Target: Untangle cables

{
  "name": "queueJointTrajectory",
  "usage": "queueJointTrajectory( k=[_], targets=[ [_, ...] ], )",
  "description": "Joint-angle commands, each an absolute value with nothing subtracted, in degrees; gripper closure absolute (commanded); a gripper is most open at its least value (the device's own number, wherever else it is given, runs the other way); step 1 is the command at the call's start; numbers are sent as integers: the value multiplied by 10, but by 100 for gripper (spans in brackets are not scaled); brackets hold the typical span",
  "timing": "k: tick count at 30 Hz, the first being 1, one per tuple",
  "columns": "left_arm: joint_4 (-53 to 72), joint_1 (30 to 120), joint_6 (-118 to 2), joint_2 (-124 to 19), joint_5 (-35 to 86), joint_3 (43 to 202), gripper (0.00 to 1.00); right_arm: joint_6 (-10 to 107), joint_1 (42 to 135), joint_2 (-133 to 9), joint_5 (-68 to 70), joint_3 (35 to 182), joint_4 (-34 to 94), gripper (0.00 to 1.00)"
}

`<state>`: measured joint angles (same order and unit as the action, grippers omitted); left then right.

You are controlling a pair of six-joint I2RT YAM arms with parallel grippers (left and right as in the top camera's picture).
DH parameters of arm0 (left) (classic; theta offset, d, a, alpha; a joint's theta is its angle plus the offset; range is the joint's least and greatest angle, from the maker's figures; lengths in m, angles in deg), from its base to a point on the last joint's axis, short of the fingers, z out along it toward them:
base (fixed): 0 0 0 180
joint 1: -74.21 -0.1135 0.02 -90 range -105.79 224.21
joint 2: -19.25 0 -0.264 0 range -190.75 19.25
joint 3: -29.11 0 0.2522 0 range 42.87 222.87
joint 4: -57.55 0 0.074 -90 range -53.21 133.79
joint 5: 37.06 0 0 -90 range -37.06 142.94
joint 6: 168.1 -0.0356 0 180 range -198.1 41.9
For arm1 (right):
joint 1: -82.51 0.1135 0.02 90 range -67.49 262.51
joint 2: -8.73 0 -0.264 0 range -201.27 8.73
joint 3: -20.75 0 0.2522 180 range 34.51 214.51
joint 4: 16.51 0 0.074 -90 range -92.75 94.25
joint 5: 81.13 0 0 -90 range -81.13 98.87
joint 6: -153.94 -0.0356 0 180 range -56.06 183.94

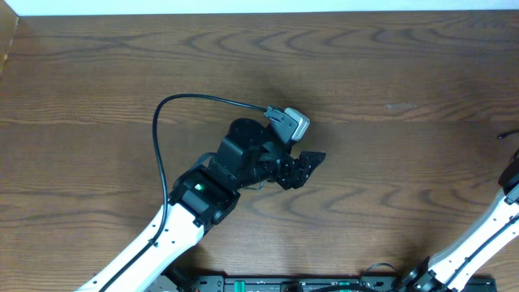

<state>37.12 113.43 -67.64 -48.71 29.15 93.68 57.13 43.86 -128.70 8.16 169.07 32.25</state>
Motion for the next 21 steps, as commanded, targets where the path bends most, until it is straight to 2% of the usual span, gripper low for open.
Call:
queueJointTrajectory(
  k=[1, 9, 16, 21],
  targets=[
    [373, 1136, -675, -500, 297, 937, 32, 533, 448, -1288, 16, 1728, 300, 99],
    [384, 1136, -673, -504, 297, 937, 29, 565, 470, -1289, -1, 1776, 296, 99],
    [387, 1136, -670, -512, 295, 937, 29, 572, 485, -1327, 94, 1775, 323, 99],
    [387, 1136, -666, -513, 294, 937, 29, 569, 485, -1368, 105, 1775, 341, 99]
  ],
)
